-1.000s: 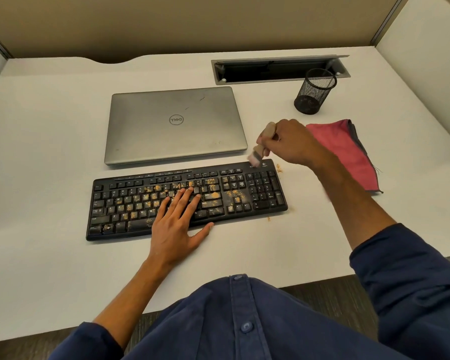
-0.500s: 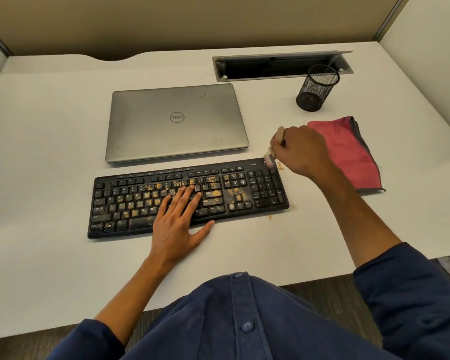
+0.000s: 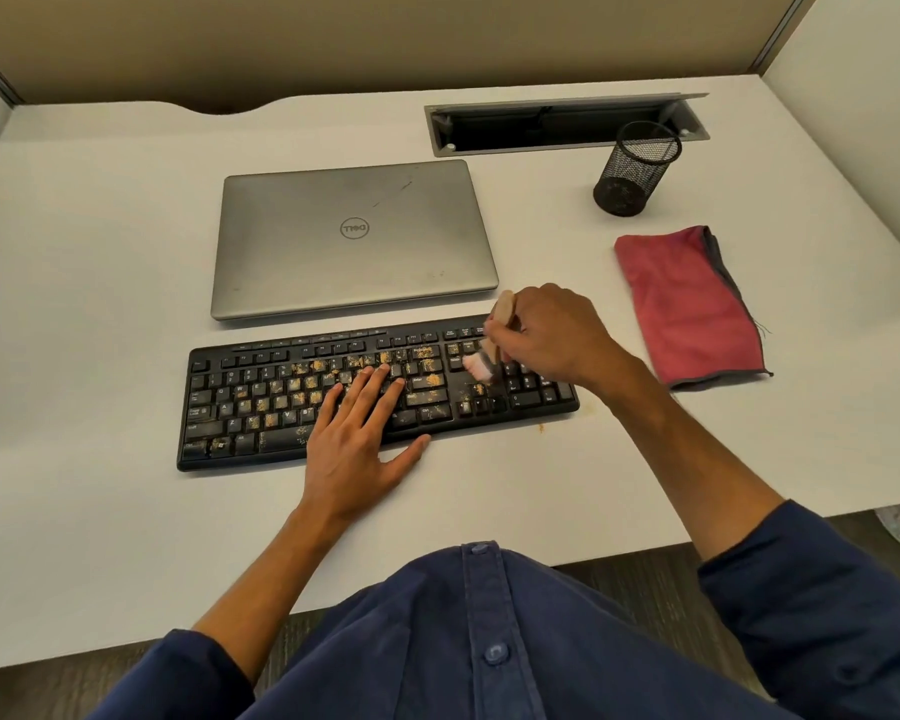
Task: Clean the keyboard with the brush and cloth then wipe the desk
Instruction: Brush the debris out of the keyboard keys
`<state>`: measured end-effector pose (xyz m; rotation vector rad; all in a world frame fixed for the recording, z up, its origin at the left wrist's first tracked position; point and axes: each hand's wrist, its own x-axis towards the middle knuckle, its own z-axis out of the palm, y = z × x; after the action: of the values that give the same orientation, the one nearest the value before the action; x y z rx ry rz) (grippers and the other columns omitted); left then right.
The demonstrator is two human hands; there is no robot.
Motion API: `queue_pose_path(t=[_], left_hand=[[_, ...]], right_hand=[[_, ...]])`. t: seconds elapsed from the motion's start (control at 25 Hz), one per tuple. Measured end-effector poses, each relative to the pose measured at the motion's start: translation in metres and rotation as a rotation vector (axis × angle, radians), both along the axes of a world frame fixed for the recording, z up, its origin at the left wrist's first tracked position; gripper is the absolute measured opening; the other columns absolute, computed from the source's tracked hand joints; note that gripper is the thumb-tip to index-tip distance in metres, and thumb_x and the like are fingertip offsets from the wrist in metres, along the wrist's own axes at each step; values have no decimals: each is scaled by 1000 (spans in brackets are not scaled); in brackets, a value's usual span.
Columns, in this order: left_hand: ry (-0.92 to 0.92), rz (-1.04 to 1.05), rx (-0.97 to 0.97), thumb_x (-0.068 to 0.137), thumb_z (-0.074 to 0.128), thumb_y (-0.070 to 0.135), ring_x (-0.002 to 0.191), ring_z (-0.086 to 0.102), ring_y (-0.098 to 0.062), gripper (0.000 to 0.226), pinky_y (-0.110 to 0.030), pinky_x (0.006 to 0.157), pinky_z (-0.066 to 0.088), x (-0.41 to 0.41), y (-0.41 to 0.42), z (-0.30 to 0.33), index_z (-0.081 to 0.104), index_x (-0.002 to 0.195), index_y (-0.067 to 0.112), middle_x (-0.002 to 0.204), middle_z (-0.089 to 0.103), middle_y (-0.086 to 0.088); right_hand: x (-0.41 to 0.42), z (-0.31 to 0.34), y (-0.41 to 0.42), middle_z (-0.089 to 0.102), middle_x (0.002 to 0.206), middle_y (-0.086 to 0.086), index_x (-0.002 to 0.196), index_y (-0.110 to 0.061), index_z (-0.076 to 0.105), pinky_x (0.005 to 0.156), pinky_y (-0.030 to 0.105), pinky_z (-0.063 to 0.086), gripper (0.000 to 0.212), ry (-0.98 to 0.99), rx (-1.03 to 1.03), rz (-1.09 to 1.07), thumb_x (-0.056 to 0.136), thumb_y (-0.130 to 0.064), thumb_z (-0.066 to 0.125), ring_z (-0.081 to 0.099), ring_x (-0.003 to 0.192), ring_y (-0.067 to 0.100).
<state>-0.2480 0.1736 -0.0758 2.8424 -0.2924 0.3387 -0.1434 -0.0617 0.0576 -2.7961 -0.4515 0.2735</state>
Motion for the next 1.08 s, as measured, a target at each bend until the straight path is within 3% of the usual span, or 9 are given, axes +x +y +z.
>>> queue_pose_path(t=[0.08,0.2,0.36,0.6,0.84,0.96,1.08], left_hand=[[-4,4,1,92,42,67,147,32,-20,74,-43,122,18,0,0,0,48,147,18,157,40,-6],[-12,0,-5,92,42,67,146,33,-21,74,-44,122,19,0,0,0,49,146,17,156,41,-6],[-11,3,-2,93,41,67,147,33,-21,74,-46,121,22,0,-1,1,49,146,17,156,41,-6],[-7,-2,6,92,40,67,147,32,-21,75,-46,121,20,0,1,-1,48,147,17,157,39,-6],[-23,3,-11,92,44,65,147,32,-21,72,-45,121,22,0,-1,-1,49,145,17,156,40,-6],[-23,1,-15,92,45,65,147,32,-20,72,-45,121,21,0,0,-1,50,145,17,156,40,-6],[-26,2,-15,92,45,65,147,32,-20,72,-46,120,23,0,0,-2,50,145,17,156,41,-6]], right_hand=[[3,3,-3,59,62,-1,72,-16,63,50,24,32,37,-25,-6,-57,98,-39,50,55,60,19],[-2,-1,4,71,72,0,84,-14,74,56,25,43,37,27,175,-50,97,-40,52,64,66,18],[-7,-5,-5,72,71,0,78,-13,74,64,32,51,35,21,117,-140,95,-36,53,67,67,19],[-6,-8,-12,71,69,1,84,-14,73,59,29,45,40,-158,127,-231,100,-39,45,65,66,18],[-11,-1,-17,69,67,4,76,-11,70,61,31,47,40,-18,20,-125,97,-35,46,65,66,22],[-12,1,-11,64,63,3,76,-11,69,51,27,35,45,-132,27,-129,101,-38,43,60,60,21],[-20,-3,-10,57,57,1,74,-8,67,49,27,30,45,-75,-27,-104,101,-35,44,54,55,20]])
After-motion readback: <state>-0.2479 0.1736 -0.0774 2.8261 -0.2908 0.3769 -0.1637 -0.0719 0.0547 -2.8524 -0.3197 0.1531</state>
